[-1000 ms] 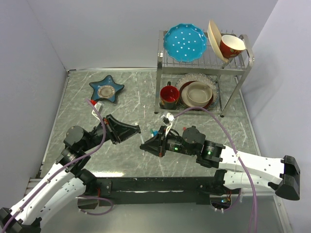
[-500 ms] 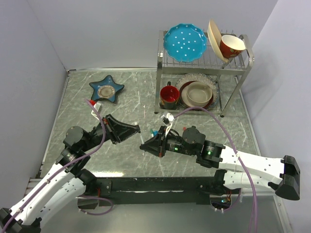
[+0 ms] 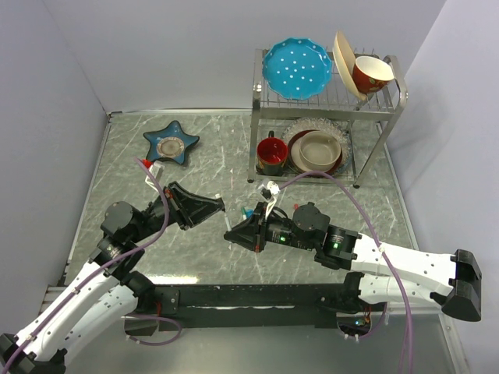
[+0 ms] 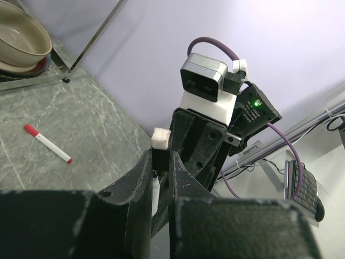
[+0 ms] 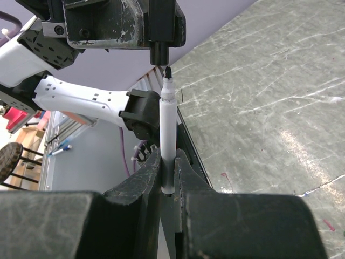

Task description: Insert the pens into the pen caps

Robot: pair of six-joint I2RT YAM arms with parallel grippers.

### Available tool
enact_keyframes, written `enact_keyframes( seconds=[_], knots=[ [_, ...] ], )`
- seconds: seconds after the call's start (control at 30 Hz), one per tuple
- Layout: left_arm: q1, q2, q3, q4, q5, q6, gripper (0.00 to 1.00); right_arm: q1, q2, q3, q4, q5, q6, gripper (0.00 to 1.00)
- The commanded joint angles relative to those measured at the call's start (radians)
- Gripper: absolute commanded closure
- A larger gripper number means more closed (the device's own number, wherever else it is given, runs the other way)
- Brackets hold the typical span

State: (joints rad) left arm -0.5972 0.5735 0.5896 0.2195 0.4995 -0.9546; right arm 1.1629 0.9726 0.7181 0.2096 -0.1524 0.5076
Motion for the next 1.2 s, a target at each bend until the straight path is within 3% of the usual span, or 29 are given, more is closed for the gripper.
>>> enact_keyframes(
  seconds=[0.0,0.93,1.17],
  knots=[
    [-0.003,-0.011,0.035,0.02,-0.006,0.028,0.99,0.009,-0.003,0.034,0.043,-0.007,0.0,1.0],
    [-0.003,-0.043,-0.048,0.05,0.069,0.002,0.99,0.008,0.009,0.069,0.025,0.014,0.002,1.0],
    [-0.004,-0.08,-0.088,-0.023,0.079,0.03,0.99,0.004,-0.026,0.115,-0.013,0.06,-0.035,1.0]
  ],
)
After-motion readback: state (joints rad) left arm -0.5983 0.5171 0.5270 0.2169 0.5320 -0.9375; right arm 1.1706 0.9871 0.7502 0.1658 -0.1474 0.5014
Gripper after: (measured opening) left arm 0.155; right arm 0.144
